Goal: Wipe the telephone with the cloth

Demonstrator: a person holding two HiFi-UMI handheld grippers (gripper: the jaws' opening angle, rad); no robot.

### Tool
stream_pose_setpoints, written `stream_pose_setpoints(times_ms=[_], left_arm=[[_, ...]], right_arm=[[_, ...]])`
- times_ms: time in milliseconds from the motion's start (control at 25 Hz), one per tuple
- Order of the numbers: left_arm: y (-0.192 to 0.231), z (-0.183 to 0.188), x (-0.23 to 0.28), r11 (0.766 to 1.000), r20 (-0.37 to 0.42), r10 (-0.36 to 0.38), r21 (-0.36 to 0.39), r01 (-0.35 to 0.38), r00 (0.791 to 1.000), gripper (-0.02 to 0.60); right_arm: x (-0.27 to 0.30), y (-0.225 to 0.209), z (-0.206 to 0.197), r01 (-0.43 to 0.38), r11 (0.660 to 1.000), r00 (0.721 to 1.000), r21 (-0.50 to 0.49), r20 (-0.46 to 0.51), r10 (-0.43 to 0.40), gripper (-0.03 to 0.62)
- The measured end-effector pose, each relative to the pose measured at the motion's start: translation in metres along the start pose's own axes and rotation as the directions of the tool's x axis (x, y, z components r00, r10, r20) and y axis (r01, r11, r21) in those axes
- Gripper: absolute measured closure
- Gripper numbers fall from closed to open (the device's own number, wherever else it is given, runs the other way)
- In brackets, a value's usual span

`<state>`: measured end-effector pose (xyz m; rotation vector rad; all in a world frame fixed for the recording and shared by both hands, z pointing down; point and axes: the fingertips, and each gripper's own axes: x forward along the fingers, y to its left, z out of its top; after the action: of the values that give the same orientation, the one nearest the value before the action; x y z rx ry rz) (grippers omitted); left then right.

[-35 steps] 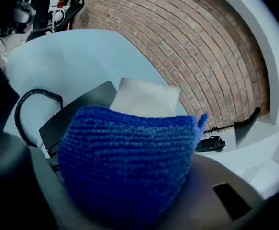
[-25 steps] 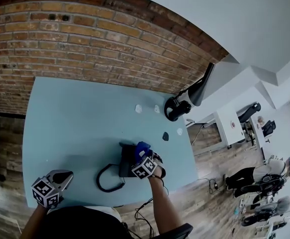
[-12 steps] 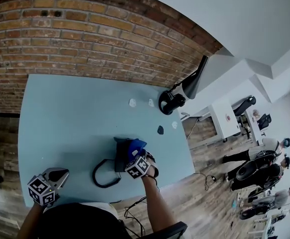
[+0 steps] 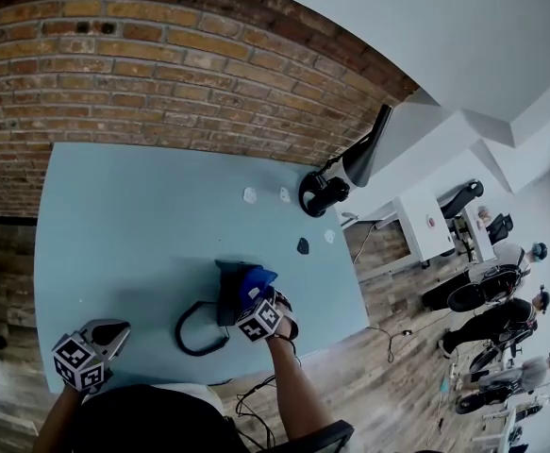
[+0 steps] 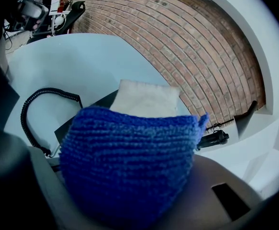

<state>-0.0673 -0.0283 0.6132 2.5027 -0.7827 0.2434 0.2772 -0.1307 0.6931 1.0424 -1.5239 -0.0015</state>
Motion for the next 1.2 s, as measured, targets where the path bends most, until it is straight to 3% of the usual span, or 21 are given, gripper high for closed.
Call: stream_pose_setpoints(times_ms=[1200], left_arm=[[-0.014, -0.005, 0.006, 0.999, -0.012, -0.033, 0.015, 0.033, 0.999, 0.555]], right_arm=[[-0.013, 0.051, -0.015, -0.054, 0.996, 0.998, 0.075, 0.033, 0.051, 0.511]])
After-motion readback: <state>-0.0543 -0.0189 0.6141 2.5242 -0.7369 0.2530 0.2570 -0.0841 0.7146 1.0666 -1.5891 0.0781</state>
